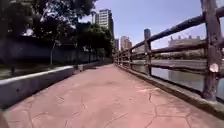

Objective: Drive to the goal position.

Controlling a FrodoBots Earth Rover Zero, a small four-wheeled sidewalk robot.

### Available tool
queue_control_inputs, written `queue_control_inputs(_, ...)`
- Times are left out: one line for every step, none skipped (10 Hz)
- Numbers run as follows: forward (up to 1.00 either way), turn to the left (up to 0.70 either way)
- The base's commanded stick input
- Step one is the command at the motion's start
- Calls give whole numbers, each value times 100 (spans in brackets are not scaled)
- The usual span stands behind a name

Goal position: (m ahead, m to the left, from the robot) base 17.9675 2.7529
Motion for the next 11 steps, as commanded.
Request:
queue_control_inputs(100, 1)
queue_control_inputs(100, 1)
queue_control_inputs(100, 1)
queue_control_inputs(100, 1)
queue_control_inputs(100, 1)
queue_control_inputs(100, 1)
queue_control_inputs(100, 1)
queue_control_inputs(100, 1)
queue_control_inputs(100, 1)
queue_control_inputs(100, 1)
queue_control_inputs(100, 1)
